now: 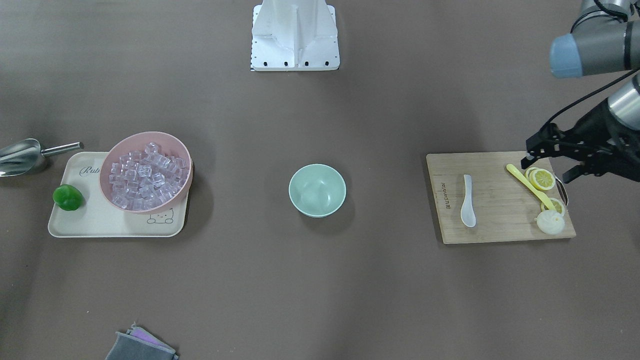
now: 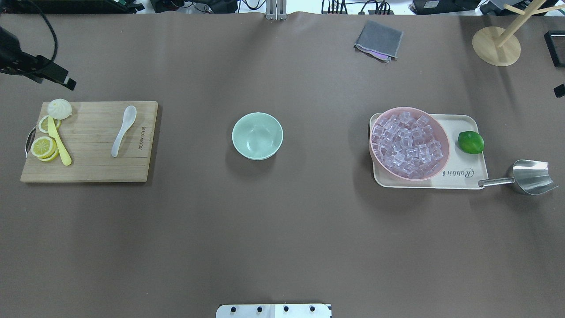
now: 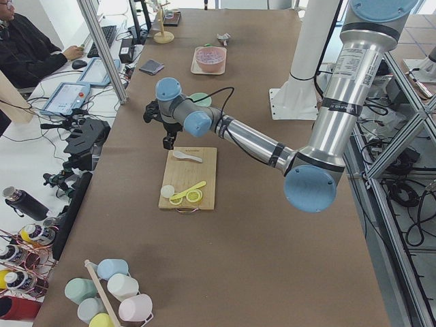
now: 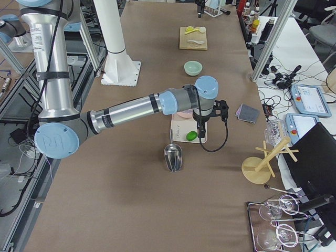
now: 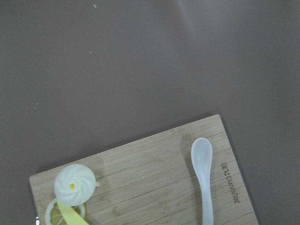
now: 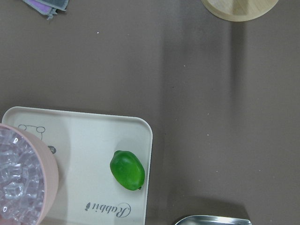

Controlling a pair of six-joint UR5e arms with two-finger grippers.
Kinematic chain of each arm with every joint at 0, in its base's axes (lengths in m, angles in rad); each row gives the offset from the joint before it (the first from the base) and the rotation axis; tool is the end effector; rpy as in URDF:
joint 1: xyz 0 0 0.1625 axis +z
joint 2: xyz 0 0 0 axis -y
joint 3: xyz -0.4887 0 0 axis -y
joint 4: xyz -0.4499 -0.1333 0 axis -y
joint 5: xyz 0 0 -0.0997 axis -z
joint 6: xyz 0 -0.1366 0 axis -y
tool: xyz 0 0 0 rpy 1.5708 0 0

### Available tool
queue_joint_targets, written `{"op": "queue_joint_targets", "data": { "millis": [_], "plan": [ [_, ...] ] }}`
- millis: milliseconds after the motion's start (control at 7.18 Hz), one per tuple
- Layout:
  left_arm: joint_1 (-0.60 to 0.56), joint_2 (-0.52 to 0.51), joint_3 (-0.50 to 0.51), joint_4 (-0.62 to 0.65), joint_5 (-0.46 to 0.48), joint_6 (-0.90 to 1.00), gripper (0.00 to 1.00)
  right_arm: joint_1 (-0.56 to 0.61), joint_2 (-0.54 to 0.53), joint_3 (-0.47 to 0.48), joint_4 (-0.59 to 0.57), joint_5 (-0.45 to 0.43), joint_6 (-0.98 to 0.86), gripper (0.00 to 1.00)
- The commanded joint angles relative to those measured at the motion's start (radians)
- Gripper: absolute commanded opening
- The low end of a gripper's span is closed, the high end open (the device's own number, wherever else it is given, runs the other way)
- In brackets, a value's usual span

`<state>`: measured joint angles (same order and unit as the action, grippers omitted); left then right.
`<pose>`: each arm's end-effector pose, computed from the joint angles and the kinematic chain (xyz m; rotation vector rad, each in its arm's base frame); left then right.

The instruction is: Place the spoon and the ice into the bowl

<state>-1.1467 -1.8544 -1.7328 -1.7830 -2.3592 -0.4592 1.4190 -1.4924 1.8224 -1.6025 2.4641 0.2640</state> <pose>0.2468 -0.6352 0.4530 0.2385 0.9519 0.2269 -0.0618 -0.5817 0.5565 0.0891 -0.9241 -0.0292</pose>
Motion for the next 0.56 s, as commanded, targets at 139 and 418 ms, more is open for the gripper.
{"op": "queue_joint_targets", "data": {
  "millis": [139, 418],
  "plan": [
    [0.191, -0.019, 0.030, -0.006, 0.210, -0.105, 0.97, -0.008, 0.004, -0.003, 0.018, -0.004, 0.027, 1.00],
    [0.228, -0.019, 0.083, -0.027, 0.216, -0.107, 0.97, -0.011, 0.009, -0.005, 0.018, -0.002, 0.027, 1.00]
  ]
}}
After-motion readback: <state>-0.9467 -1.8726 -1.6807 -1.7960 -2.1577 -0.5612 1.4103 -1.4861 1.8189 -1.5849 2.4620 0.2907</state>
